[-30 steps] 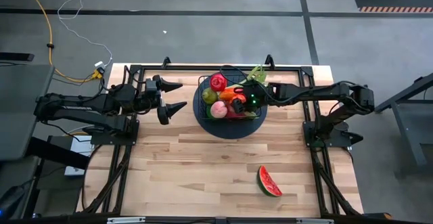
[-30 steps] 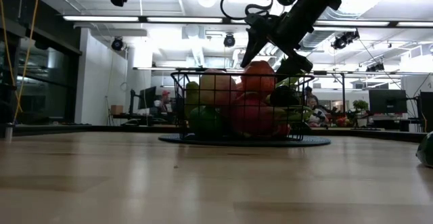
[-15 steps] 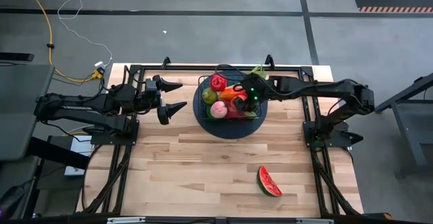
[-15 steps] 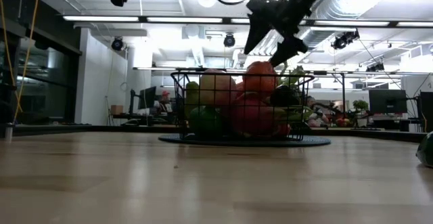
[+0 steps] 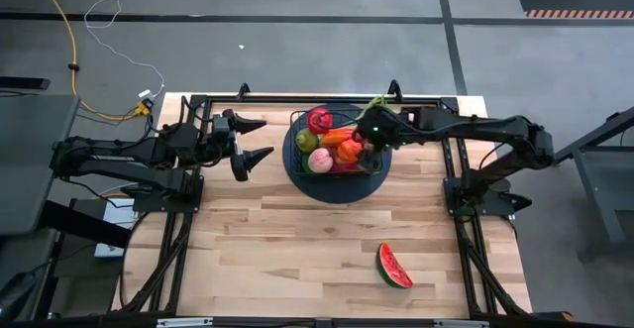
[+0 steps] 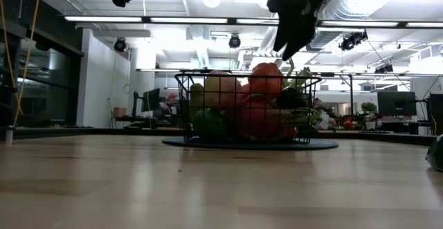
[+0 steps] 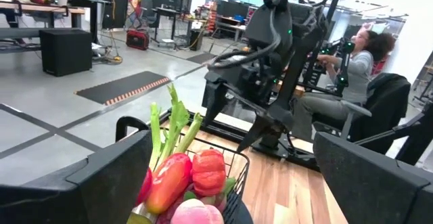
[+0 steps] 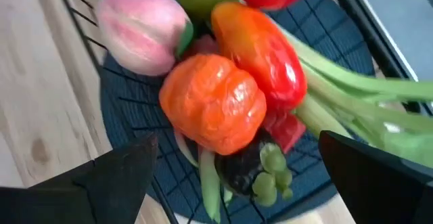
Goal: Build produce basket
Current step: Put the watermelon into the wire basket
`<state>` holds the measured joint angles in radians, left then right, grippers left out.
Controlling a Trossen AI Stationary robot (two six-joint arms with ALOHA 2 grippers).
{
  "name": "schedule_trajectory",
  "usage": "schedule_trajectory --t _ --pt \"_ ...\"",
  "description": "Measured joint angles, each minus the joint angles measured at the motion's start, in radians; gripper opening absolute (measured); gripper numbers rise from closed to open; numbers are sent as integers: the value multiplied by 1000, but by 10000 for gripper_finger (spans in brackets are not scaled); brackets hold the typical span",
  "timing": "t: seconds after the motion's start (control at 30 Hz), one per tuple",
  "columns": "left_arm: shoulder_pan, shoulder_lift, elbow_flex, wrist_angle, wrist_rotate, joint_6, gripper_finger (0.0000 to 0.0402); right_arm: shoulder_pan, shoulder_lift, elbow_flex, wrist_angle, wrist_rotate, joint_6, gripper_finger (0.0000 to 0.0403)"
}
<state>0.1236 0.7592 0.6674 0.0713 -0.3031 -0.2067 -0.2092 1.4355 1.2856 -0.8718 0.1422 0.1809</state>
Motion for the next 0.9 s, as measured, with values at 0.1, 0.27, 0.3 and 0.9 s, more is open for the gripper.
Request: schedule_trajectory --t 0.1,0.27,0.3,0.9 --pt "0 0 0 0 0 -2 397 0 -71 -86 87 -28 -30 399" --pt "0 0 0 0 -1 -2 397 0 -268 -290 344 -139 -58 399" --pt "0 0 0 0 -2 0 397 0 -307 -329 390 -160 -58 399" --pt "0 0 0 0 1 38 397 0 -557 -522 849 -276 23 399"
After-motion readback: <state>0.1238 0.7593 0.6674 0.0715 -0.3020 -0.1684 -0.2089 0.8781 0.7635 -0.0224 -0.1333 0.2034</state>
